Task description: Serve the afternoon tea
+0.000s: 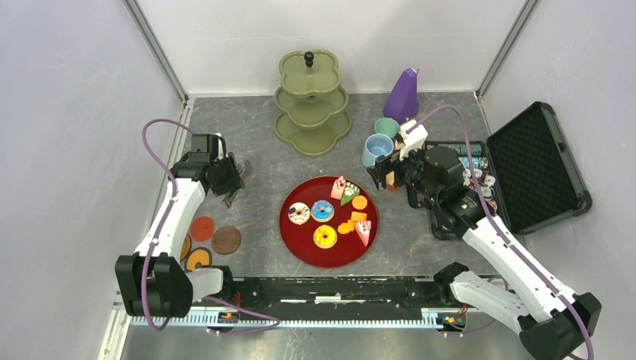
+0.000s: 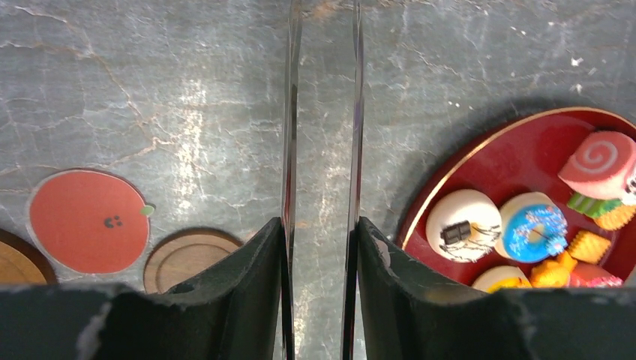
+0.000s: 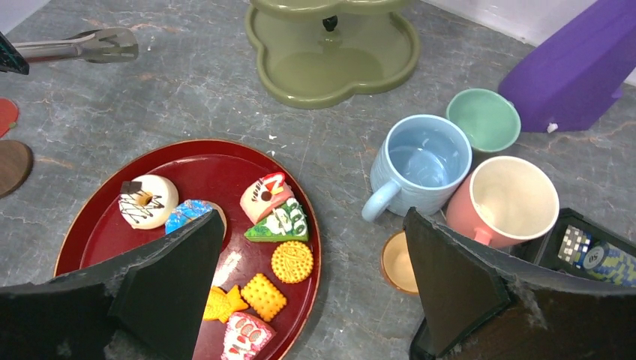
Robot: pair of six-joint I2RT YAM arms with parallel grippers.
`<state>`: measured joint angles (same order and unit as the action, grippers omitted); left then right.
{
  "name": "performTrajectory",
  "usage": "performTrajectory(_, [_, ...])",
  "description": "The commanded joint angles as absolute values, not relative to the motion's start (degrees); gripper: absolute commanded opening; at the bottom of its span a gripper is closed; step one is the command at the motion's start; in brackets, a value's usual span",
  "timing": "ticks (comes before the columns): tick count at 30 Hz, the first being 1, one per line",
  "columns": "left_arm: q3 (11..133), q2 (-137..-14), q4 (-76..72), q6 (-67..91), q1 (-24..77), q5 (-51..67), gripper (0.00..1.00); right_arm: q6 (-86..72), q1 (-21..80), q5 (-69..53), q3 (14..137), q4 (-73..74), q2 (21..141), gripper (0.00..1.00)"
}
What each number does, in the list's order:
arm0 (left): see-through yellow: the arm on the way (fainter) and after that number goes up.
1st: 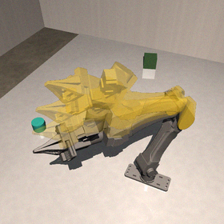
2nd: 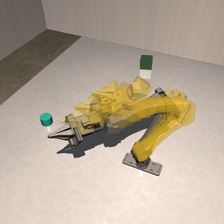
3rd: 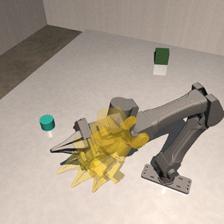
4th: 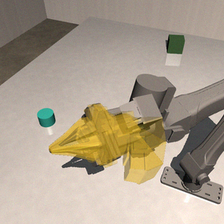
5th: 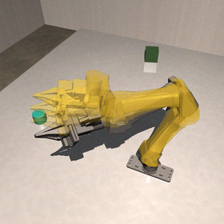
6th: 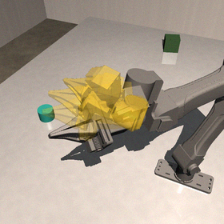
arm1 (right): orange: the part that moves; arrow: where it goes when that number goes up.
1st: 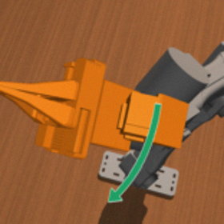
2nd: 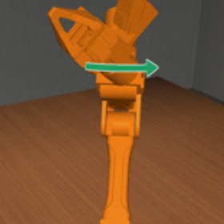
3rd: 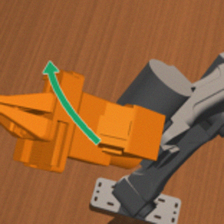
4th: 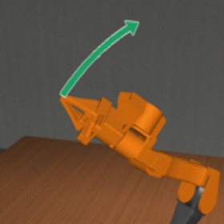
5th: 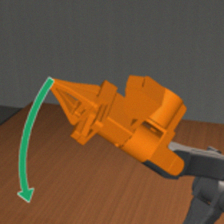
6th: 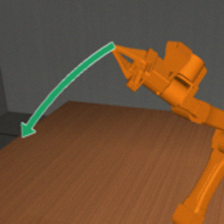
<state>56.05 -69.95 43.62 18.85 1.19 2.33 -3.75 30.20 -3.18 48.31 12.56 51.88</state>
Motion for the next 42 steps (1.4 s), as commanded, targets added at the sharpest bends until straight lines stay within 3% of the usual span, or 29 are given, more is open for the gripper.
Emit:
performTrajectory(1, [55.7,-65.7,45.4,17.9,1.3,7.0,0.45,-2.9,31.3,-3.8,51.1,10.2,53.2,0.98])
performTrajectory(22, [64.8,-59.8,59.1,17.7,10.4,7.0,0.41,1.5,35.9,2.3,49.7,9.0,53.3,0.98])
performTrajectory(35, [60.6,-49.2,66.5,19.5,15.1,8.7,0.39,0.1,36.2,3.3,49.8,9.1,50.8,0.98])
performTrajectory(42, [63.9,-51.4,67.6,18.5,16.0,11.5,0.38,-2.7,36.2,4.8,48.0,9.1,49.4,0.98])
